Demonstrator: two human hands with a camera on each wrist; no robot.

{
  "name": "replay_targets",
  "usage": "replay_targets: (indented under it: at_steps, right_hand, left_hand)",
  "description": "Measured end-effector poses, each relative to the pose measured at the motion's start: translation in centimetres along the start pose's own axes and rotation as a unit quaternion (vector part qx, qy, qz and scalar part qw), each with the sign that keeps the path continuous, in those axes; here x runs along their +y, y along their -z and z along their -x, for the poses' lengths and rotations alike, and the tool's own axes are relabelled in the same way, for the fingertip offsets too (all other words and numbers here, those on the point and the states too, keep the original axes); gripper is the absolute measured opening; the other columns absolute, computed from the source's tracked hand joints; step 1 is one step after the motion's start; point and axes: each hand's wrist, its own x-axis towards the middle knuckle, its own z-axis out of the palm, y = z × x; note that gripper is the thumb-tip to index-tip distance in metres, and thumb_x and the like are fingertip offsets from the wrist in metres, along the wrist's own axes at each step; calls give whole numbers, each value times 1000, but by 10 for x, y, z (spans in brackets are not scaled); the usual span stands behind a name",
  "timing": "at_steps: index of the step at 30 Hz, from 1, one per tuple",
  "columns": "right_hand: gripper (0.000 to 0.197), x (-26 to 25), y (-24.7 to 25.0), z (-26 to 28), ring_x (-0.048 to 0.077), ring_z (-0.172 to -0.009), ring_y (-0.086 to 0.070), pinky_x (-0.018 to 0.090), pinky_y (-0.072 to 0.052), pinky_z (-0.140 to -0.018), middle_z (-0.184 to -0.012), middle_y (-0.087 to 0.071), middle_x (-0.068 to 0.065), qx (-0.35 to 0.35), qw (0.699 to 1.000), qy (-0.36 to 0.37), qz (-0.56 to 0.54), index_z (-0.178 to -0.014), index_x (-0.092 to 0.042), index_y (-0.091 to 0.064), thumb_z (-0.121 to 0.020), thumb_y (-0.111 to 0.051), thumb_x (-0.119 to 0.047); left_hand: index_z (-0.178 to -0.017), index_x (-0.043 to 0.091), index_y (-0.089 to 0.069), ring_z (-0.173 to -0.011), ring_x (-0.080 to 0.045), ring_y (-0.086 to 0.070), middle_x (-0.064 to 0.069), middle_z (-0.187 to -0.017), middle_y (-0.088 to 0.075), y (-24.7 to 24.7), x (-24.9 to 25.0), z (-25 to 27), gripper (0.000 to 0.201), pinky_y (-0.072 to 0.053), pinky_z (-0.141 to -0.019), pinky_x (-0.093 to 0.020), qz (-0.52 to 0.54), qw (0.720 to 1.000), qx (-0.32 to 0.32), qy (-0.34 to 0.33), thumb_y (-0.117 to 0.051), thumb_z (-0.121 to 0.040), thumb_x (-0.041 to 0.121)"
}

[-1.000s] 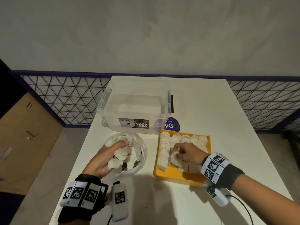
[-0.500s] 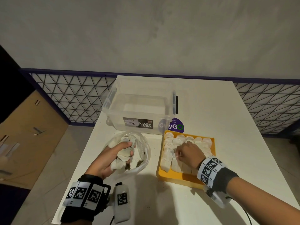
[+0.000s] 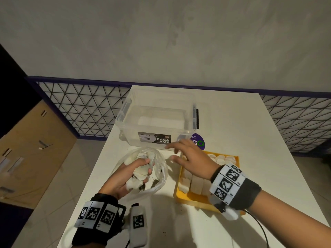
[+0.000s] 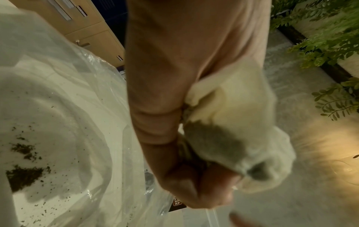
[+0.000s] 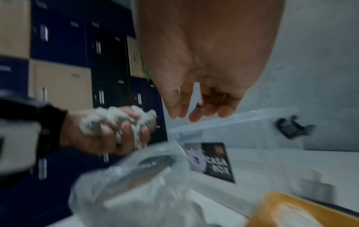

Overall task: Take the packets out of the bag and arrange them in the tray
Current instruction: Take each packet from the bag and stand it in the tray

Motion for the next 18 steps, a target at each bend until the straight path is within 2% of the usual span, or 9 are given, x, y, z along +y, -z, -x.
replay_targets:
  at_steps: [2, 4, 7, 9, 11, 14, 16, 18]
  right_hand:
    - [37, -17, -1, -11, 8, -100, -39, 22, -34, -86, -104, -49, -6, -27, 998, 22, -50, -131, -31, -47, -94, -49, -33]
    - [35, -27, -7, -22, 6, -94, -39, 19, -31, -81, -101, -49, -5, -43, 996, 31, -75, -128, -26, -51, -93, -51, -33]
    - [23, -32, -16, -34, 2, -79, -43, 9, -32, -70, -95, -55, -2, -23, 992, 28, -118, -109, -12, -63, -89, -60, -22]
    - [15, -33, -18, -37, 0, -69, -44, 5, -34, -63, -85, -55, -6, -12, 986, -5, -166, -100, -7, -64, -87, -61, -12]
    - [11, -32, -17, -39, 1, -66, -47, 7, -38, -64, -76, -53, -10, -15, 972, -37, -233, -97, -7, -62, -86, -60, -7]
    - [14, -31, -13, -40, 9, -66, -50, 18, -48, -63, -75, -51, -3, 2, 936, -58, -347, -98, -8, -58, -87, -58, 0]
    - [16, -30, -11, -39, 11, -66, -49, 18, -50, -62, -77, -49, 0, 19, 914, -65, -400, -101, -5, -57, -88, -55, 4]
    - [19, -28, -10, -38, 10, -66, -50, 15, -52, -62, -80, -49, 3, 26, 898, -73, -433, -105, -2, -57, -88, -54, 5]
  left_hand:
    - [-100, 2, -62, -47, -14, -55, -11, -66, -60, -2, 1, 0, 15, -44, -42, -22, 19, 1000, 0, 2, -56, -89, 10]
    - [-106, 4, -59, -47, -13, -56, -7, -64, -61, -3, 2, -1, 18, -44, -40, -22, 26, 1000, -3, -3, -56, -89, 9]
    - [-114, 4, -60, -42, -12, -54, -7, -63, -59, -3, 4, 1, 24, -40, -36, -20, 6, 1000, -4, -13, -53, -91, 8]
    - [-121, 6, -59, -41, -12, -54, -8, -64, -58, -1, 5, 2, 29, -40, -36, -19, -4, 1000, -3, -22, -50, -93, 8]
    - [-125, 9, -58, -43, -13, -54, -9, -67, -58, 3, 5, 2, 33, -40, -37, -20, 2, 1000, -2, -26, -50, -93, 8]
    - [-124, 12, -58, -47, -16, -51, -13, -71, -56, 10, 5, 2, 33, -41, -41, -21, 13, 1000, 10, -26, -53, -91, 12]
    - [-121, 8, -60, -53, -18, -49, -15, -78, -57, 13, 4, 2, 34, -40, -44, -22, 12, 1000, 10, -24, -57, -88, 15]
    - [-112, 1, -63, -51, -18, -48, -15, -76, -57, 15, 5, 3, 29, -39, -43, -21, 2, 1000, 14, -21, -58, -87, 17]
